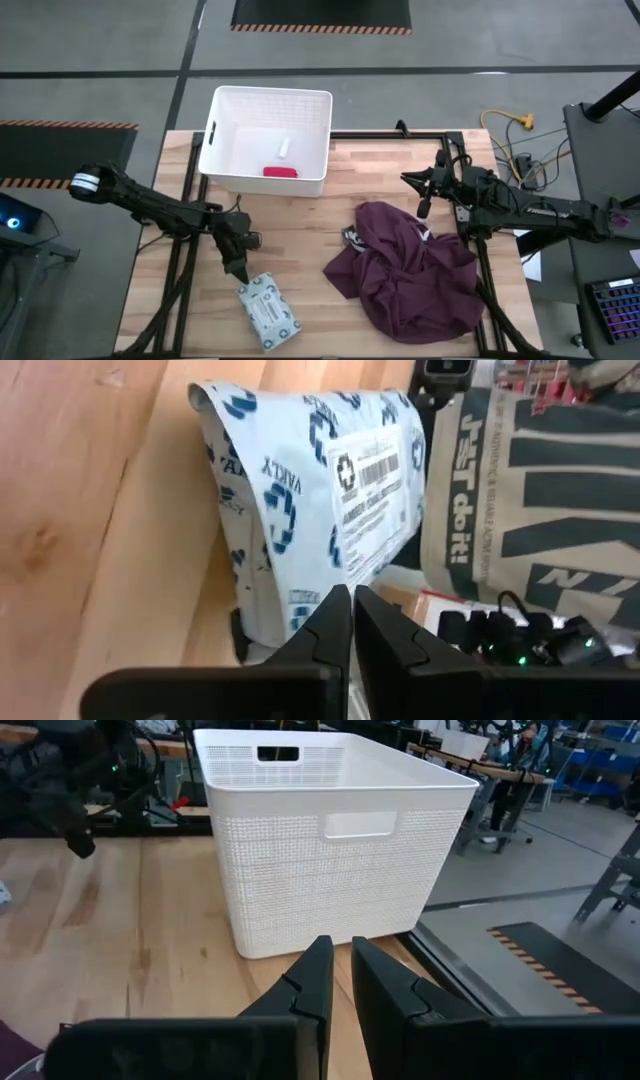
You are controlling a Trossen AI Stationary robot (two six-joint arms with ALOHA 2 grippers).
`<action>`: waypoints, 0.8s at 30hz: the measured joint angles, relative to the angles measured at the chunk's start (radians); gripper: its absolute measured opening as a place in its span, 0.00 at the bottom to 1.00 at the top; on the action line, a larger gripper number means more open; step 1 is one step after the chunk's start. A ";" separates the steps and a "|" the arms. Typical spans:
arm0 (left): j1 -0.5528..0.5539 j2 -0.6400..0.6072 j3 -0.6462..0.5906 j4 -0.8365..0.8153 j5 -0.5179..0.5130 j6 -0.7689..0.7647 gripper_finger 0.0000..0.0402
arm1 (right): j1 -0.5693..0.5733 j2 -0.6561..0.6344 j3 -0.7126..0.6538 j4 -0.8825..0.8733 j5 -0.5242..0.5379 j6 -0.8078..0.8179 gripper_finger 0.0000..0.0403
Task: Pick & place medical supplies in basket/bin
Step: Put the mailer bag into the white bin
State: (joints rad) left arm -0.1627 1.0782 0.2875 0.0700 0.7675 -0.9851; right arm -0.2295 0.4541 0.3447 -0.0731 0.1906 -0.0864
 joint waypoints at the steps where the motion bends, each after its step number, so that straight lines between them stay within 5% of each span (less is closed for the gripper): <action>1: 0.000 -0.009 0.000 -0.001 -0.002 -0.013 0.00 | 0.000 0.000 0.000 0.000 0.000 0.000 0.08; 8: 0.000 -0.060 0.048 -0.006 -0.041 -0.055 0.00 | 0.000 0.000 0.000 0.000 0.001 0.000 0.08; 19: -0.001 0.013 0.329 -0.204 -0.145 0.390 0.01 | 0.000 0.000 0.000 0.000 0.017 0.005 0.08; 24: -0.001 0.061 0.390 -0.239 -0.144 0.433 0.14 | 0.000 0.000 0.000 0.000 0.022 0.005 0.08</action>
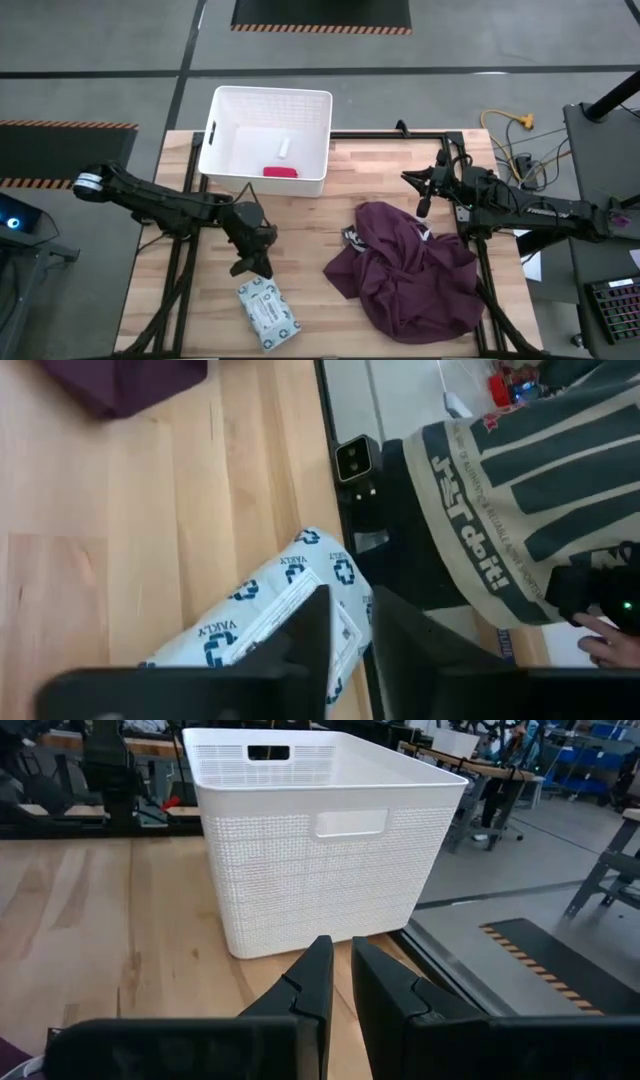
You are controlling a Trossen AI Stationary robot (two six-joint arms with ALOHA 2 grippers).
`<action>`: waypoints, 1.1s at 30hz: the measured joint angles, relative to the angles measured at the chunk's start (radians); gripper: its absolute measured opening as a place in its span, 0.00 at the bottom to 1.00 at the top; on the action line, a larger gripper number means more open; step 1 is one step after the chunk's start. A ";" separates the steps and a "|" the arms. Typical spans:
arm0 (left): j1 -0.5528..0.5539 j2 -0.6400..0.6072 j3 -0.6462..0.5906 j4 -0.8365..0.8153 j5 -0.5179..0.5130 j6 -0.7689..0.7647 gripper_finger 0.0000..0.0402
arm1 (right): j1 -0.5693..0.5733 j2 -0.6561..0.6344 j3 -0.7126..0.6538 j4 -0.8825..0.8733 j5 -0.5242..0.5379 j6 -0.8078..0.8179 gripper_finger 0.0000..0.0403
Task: Pick & place medical supplies in basket/bin
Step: Put the mailer bag into the white bin
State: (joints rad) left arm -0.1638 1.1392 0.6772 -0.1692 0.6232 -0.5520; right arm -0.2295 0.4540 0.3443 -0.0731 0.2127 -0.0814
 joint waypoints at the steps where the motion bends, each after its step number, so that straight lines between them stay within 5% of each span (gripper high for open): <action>1: 0.000 0.005 0.006 -0.001 0.002 -0.008 0.18 | 0.000 0.000 0.000 0.000 0.000 0.000 0.08; 8: -0.021 0.042 0.010 -0.008 0.028 -0.044 0.58 | 0.000 0.000 0.000 0.000 0.000 -0.005 0.08; 11: -0.073 0.078 0.034 -0.015 0.024 -0.018 0.67 | 0.000 0.000 0.000 -0.001 0.000 -0.018 0.08; 18: -0.230 0.235 0.273 -0.316 -0.152 0.335 0.66 | 0.000 0.000 0.000 -0.002 0.000 -0.057 0.08; 23: -0.248 0.364 0.431 -0.532 -0.182 0.507 0.65 | 0.000 0.000 0.000 -0.006 -0.001 -0.054 0.08; 33: -0.313 0.380 0.396 -0.567 -0.248 0.581 0.65 | 0.000 0.000 0.000 -0.007 -0.001 -0.058 0.08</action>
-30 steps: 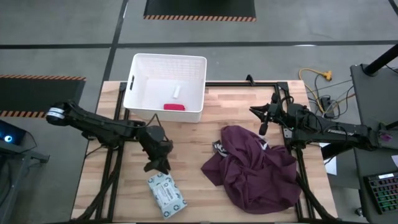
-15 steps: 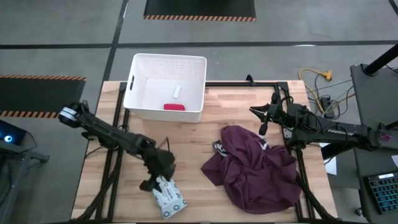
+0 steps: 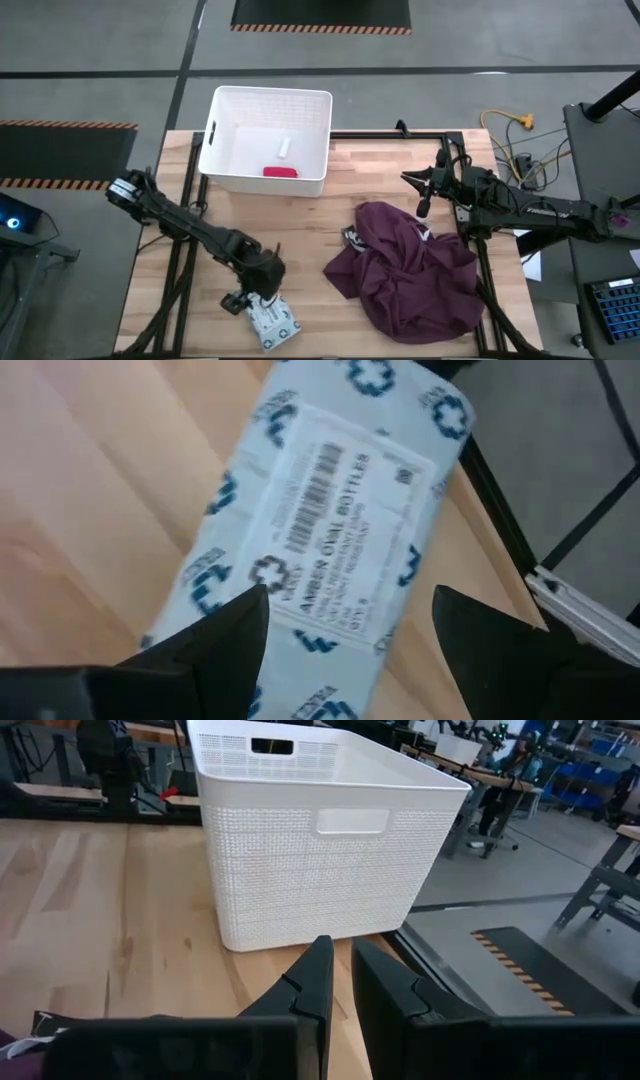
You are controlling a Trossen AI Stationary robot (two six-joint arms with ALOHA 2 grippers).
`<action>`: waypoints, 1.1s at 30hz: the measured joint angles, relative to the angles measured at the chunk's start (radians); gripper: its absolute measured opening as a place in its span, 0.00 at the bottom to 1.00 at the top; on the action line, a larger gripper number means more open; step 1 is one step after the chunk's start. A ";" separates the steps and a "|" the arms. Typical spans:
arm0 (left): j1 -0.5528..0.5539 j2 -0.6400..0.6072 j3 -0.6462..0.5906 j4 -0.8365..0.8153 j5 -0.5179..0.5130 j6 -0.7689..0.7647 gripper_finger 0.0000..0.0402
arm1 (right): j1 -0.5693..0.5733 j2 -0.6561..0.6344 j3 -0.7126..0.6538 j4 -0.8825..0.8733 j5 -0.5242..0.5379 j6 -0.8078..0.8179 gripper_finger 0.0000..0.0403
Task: Pick & place medical supplies in basket/bin
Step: Put the mailer bag into the white bin
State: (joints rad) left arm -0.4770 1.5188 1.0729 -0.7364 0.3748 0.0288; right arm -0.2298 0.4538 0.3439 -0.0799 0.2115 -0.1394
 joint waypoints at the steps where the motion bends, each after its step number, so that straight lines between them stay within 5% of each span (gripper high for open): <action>1: -0.018 -0.001 0.001 0.003 -0.017 0.000 0.65 | 0.000 0.000 0.000 0.000 0.000 0.000 0.08; 9: -0.207 -0.002 0.004 0.019 -0.335 0.010 0.65 | 0.000 0.000 0.000 0.000 -0.001 -0.010 0.08; 19: -0.359 -0.002 -0.071 0.040 -0.503 -0.057 0.65 | 0.000 0.000 0.000 0.001 -0.001 0.047 0.08; 24: -0.415 -0.002 -0.157 0.137 -0.570 -0.055 0.65 | 0.000 0.000 0.000 0.001 0.000 0.063 0.08; 28: -0.447 -0.002 -0.216 0.214 -0.736 0.002 0.65 | 0.000 0.000 0.000 0.002 0.000 0.063 0.08; 33: -0.447 -0.003 -0.358 0.494 -0.793 0.069 0.65 | 0.000 0.000 0.000 0.003 0.001 0.098 0.08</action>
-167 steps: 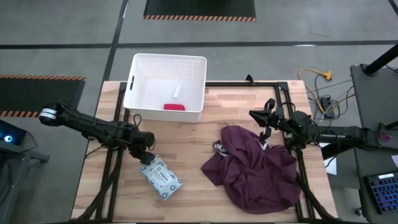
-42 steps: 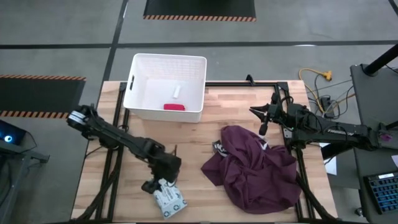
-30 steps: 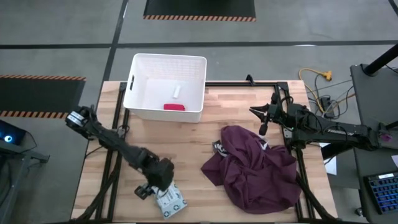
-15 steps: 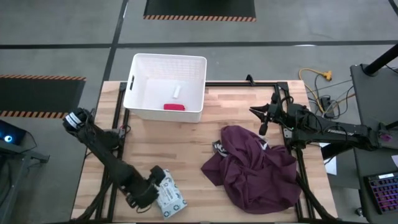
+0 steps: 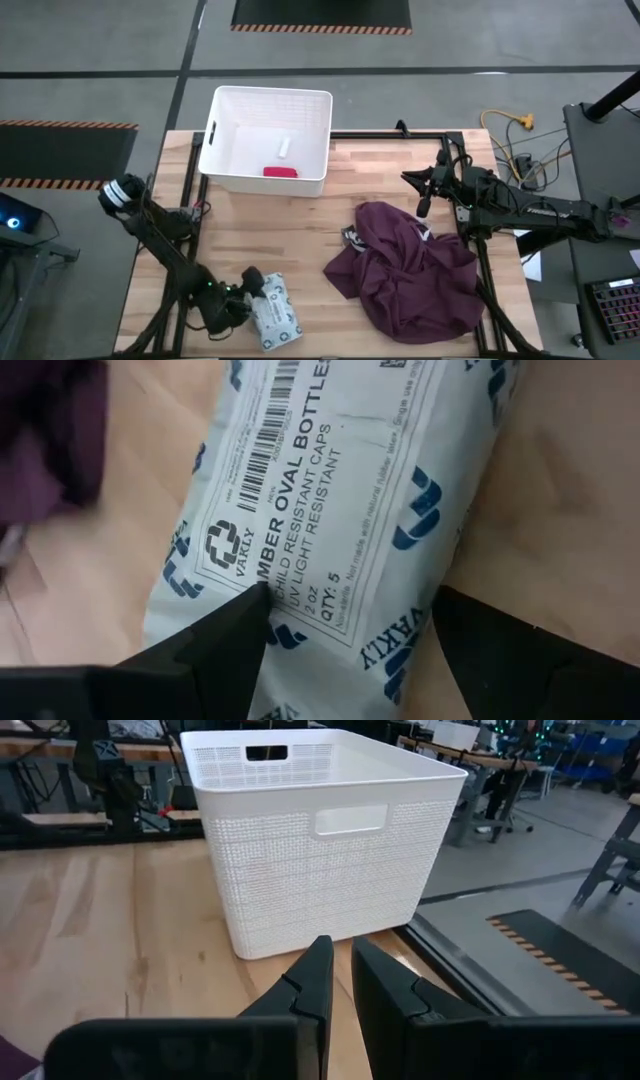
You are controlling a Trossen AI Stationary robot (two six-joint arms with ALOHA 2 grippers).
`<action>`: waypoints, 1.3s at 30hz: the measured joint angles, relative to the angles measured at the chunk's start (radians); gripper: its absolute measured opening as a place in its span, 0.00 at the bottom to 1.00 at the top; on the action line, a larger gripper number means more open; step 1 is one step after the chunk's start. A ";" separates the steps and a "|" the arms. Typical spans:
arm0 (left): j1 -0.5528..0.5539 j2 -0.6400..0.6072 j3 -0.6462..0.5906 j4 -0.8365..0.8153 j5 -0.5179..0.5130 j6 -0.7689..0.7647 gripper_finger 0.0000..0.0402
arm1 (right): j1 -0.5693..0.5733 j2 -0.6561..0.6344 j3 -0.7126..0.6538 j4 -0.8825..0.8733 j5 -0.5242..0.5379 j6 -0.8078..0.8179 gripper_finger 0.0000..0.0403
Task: Pick & place medical supplies in basket/bin
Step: Put the mailer bag into the white bin
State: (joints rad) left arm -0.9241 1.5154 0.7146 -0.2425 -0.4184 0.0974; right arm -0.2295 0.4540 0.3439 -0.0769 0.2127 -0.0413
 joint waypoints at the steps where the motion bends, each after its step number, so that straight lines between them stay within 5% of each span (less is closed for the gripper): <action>1: 0.000 0.001 -0.034 0.071 -0.005 0.014 0.65 | 0.000 0.000 0.000 0.000 0.000 0.011 0.08; 7: 0.000 0.095 -0.119 0.233 -0.040 0.064 0.61 | 0.000 0.000 0.000 0.001 0.004 0.048 0.08; 17: 0.013 0.218 -0.042 0.273 -0.055 -0.026 0.18 | 0.000 0.000 0.015 0.008 0.053 0.080 0.08; 21: 0.017 0.209 -0.033 0.262 -0.039 -0.166 0.10 | 0.000 0.001 0.032 0.007 0.053 0.080 0.08; 39: 0.063 -0.207 -0.015 -0.145 -0.031 -0.528 0.00 | 0.000 0.000 0.056 0.006 0.052 0.095 0.08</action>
State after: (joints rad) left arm -0.8612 1.3079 0.6994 -0.3876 -0.4495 -0.4309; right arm -0.2295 0.4538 0.4000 -0.0705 0.2648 0.0532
